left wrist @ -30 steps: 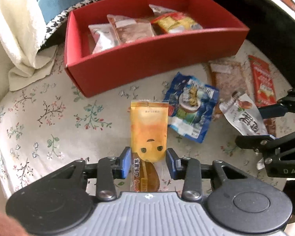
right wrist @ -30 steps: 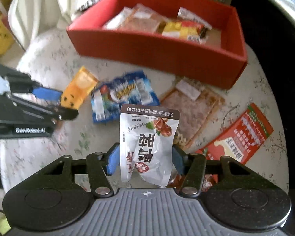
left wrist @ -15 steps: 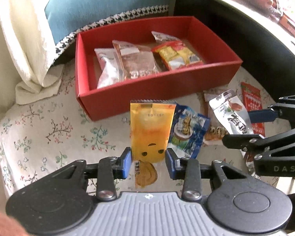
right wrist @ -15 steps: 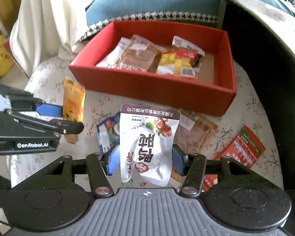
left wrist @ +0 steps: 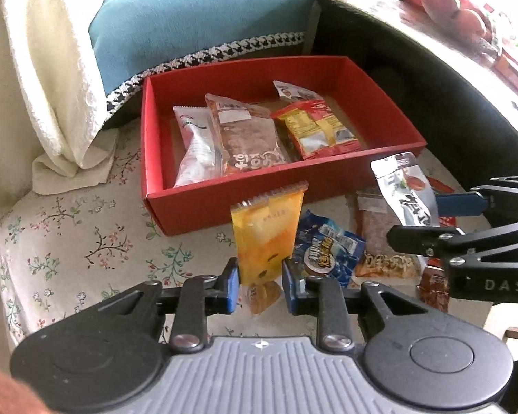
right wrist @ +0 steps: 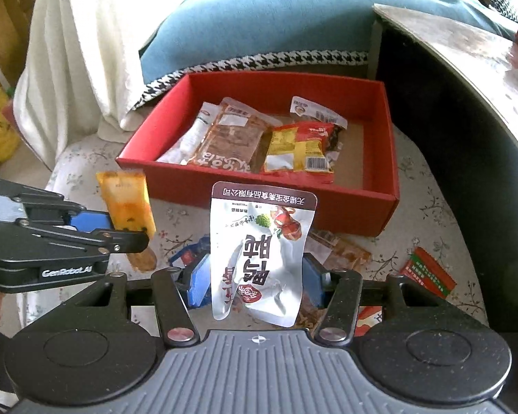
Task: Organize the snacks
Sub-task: 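Carry both held packets up and over the red box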
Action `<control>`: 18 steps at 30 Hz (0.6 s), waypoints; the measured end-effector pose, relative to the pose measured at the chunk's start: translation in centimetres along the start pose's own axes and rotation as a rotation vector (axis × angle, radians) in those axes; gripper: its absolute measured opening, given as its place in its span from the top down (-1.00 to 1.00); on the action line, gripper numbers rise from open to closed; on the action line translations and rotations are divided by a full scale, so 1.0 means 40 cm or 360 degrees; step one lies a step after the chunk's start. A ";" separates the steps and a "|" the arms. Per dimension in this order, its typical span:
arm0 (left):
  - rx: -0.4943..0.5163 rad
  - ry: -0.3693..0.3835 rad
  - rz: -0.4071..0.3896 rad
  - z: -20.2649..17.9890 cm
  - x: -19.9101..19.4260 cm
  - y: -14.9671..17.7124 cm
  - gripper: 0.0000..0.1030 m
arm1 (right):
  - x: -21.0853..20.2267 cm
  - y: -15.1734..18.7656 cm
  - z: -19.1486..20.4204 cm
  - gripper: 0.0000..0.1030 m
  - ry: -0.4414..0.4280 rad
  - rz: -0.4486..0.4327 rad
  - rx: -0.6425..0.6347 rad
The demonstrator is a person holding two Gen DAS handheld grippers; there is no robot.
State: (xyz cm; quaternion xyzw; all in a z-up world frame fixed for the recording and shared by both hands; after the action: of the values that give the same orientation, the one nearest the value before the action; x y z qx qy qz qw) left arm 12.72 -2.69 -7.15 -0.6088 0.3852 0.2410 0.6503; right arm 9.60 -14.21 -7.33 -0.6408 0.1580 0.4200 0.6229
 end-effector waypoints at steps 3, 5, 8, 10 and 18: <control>-0.0035 -0.0017 -0.0004 0.001 0.028 -0.001 0.60 | 0.009 0.004 0.004 -0.21 0.0007 0.0017 -0.0015; -0.0046 -0.0052 -0.0015 -0.001 0.050 -0.004 0.59 | 0.013 0.005 0.008 -0.21 0.0003 0.0023 -0.0025; -0.0106 -0.0047 -0.0030 0.000 0.080 -0.013 0.51 | 0.016 0.005 0.010 -0.21 -0.0003 0.0024 -0.0024; -0.0165 -0.0059 -0.0025 0.006 0.100 -0.018 0.35 | 0.017 0.004 0.009 -0.21 -0.0005 0.0025 -0.0016; -0.0200 -0.0209 -0.0008 0.004 0.166 -0.014 0.19 | 0.021 0.002 -0.002 -0.21 -0.0010 0.0024 -0.0001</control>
State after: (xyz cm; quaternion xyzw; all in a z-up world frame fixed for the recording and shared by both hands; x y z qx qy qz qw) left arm 17.09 -3.63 -12.09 -0.6322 0.3243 0.3025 0.6353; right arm 10.06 -14.05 -8.02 -0.6385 0.1606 0.4267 0.6200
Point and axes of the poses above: each gripper's, at about its wrist camera, not at the fingertips, and x roughly the way its jaws point, z to its left, y to its underside, the point moved 6 cm from there along x, roughly the way its jaws point, and after that the axes turned 5 degrees about -z, right-handed, at the moved point
